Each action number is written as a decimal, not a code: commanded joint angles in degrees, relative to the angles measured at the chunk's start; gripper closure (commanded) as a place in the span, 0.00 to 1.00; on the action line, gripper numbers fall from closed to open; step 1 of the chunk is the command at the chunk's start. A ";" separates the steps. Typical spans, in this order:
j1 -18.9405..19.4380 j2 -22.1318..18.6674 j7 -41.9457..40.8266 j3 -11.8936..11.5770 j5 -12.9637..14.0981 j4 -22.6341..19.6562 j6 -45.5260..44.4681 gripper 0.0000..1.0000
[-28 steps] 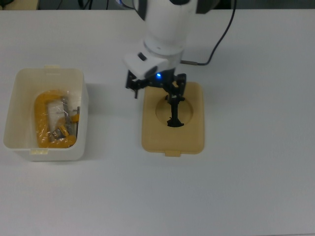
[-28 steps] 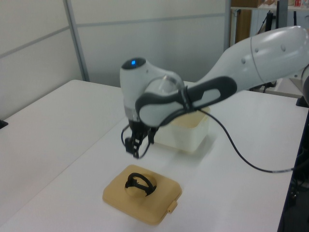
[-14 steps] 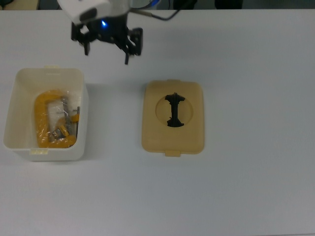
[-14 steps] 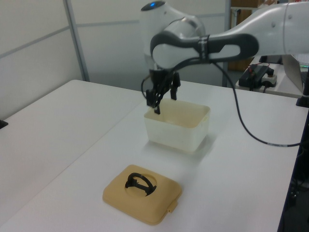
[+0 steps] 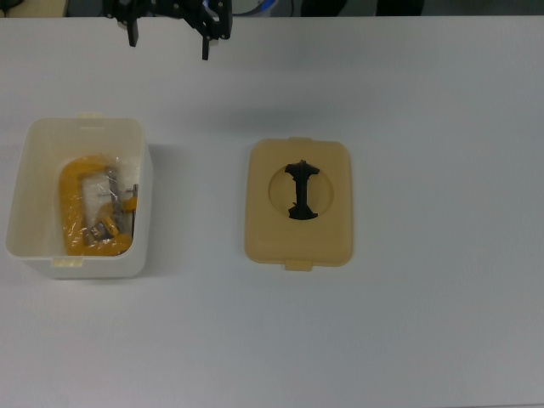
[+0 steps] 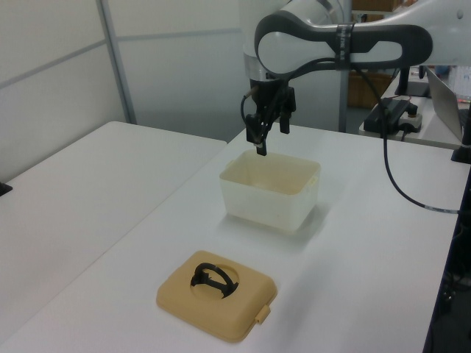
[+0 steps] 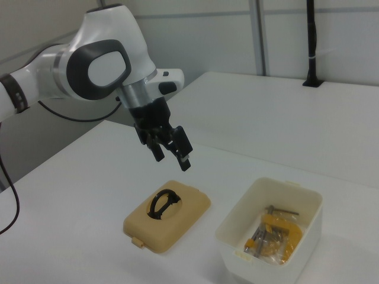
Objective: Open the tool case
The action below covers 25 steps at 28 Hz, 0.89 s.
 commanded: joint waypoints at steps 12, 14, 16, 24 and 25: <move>-4.34 -7.58 -2.11 -0.25 8.83 -7.12 0.17 0.00; -4.43 -7.67 -2.11 -0.25 8.92 -7.21 -0.27 0.00; -4.34 -7.58 -2.11 -0.16 8.92 -7.21 -0.88 0.00; -4.17 -7.15 -2.19 0.02 9.01 -7.21 -1.77 0.00; -4.08 -6.97 -2.28 0.10 9.01 -7.12 -1.59 0.00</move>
